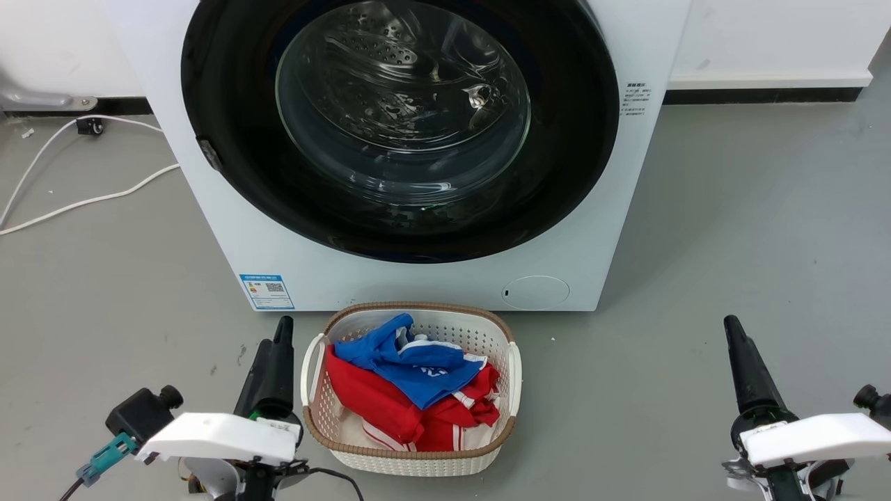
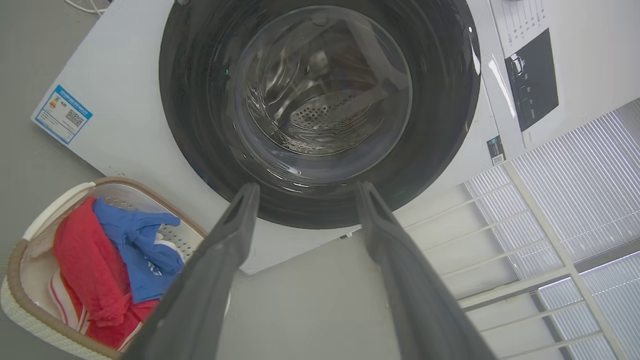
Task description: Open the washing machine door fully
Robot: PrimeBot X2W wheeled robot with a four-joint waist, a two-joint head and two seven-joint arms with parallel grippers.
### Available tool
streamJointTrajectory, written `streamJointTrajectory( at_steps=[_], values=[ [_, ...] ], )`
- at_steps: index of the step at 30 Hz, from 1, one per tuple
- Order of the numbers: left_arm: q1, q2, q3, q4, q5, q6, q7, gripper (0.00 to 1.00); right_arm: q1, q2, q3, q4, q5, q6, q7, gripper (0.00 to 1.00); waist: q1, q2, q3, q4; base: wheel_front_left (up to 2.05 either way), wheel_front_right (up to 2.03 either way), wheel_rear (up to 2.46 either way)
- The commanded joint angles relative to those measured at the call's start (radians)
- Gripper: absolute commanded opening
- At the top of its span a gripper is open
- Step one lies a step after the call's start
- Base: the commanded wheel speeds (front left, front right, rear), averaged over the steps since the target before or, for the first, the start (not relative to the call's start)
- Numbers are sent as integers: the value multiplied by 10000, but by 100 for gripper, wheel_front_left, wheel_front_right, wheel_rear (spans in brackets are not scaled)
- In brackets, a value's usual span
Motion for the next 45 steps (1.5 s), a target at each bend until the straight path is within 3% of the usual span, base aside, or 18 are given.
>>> streamJointTrajectory(
  at_steps=[1,11,22,45],
  values=[
    [-128,31,-72,-123,549,42,-122,100,-88,-63,-45,-211,-652,10,-64,100,0,0,-2,7,0,0,0],
    [-223,116,-404,-34,2988,304,-443,100,44,-10,-76,-521,-3103,13,18,100,0,0,-22,22,0,0,0],
    [-390,529,-978,-86,5121,683,-761,100,263,15,-11,-1002,-5041,15,227,100,0,0,-9,27,0,0,0],
    [-577,937,-1801,372,7255,1187,-1309,100,554,17,34,-1478,-7795,20,356,100,0,0,0,38,0,0,0]
  ],
)
